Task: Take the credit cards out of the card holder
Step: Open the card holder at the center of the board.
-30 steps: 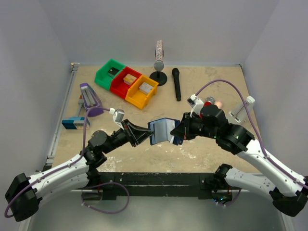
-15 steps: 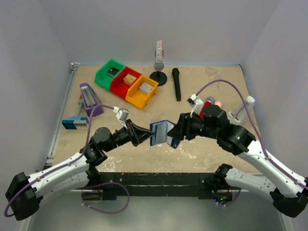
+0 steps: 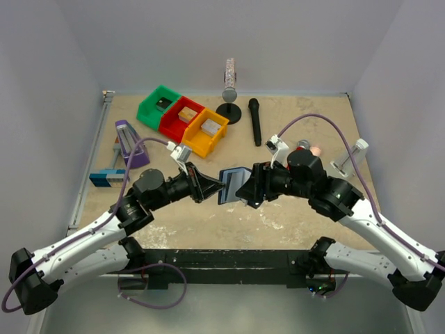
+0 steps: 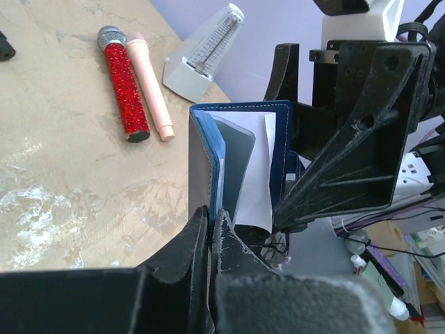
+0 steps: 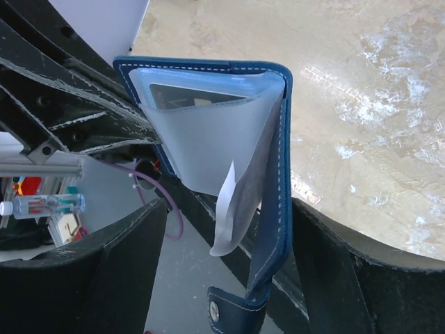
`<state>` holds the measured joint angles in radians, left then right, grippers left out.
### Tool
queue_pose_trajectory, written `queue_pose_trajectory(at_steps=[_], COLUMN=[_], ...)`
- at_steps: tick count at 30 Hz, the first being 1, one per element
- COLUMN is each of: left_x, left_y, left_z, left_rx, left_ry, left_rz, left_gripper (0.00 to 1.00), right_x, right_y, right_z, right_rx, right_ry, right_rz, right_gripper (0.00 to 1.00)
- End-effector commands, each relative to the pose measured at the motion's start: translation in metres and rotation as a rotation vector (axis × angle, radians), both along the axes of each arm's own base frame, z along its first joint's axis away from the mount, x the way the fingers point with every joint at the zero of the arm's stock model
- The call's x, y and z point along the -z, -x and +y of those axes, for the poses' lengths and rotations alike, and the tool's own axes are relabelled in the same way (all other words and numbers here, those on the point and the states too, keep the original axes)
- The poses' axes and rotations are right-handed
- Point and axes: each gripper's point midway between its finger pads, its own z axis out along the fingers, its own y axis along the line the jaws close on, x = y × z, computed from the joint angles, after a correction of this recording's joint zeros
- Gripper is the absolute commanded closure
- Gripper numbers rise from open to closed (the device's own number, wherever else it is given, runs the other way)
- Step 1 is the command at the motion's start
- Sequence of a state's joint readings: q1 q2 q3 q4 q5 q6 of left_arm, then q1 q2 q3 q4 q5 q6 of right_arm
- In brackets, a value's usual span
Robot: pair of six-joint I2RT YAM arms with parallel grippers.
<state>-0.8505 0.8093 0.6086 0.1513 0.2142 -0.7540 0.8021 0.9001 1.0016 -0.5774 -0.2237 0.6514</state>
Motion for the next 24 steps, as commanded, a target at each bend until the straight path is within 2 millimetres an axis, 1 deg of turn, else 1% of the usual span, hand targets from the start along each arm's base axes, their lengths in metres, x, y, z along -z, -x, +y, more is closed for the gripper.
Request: queue_pose_trajectory(at_steps=[1, 2, 3, 9, 12, 18, 24], left_x=[-0.015, -0.009, -0.009, 0.002, 0.004, 0.001, -0.002], left_y=[-0.009, -0.009, -0.011, -0.018, -0.019, -0.017, -0.017], left_z=[0.004, 0.006, 0.008, 0.015, 0.015, 0.013, 0.016], left_rx=[-0.060, -0.073, -0.089, -0.180, -0.205, -0.223, -0.254], left_ry=[-0.052, -0.091, -0.108, -0.258, -0.306, -0.342, -0.393], left_rz=[-0.005, 0.020, 0.026, 0.075, 0.090, 0.085, 0.073], left_gripper=[1.00, 1.00, 1.00, 1.00, 1.00, 1.00, 1.00], right_x=[-0.024, -0.024, -0.024, -0.024, -0.020, -0.009, -0.005], right_y=[-0.007, -0.008, -0.009, -0.018, -0.023, -0.030, -0.034], right_z=[0.008, 0.009, 0.010, 0.016, 0.020, 0.029, 0.031], right_rx=[-0.009, -0.007, -0.005, 0.017, 0.016, 0.007, 0.012], right_ry=[-0.057, -0.059, -0.062, -0.093, -0.092, -0.080, -0.066], right_rz=[-0.057, -0.051, -0.048, -0.024, -0.002, 0.042, 0.056], right_gripper=[0.25, 0.24, 0.24, 0.23, 0.23, 0.23, 0.23])
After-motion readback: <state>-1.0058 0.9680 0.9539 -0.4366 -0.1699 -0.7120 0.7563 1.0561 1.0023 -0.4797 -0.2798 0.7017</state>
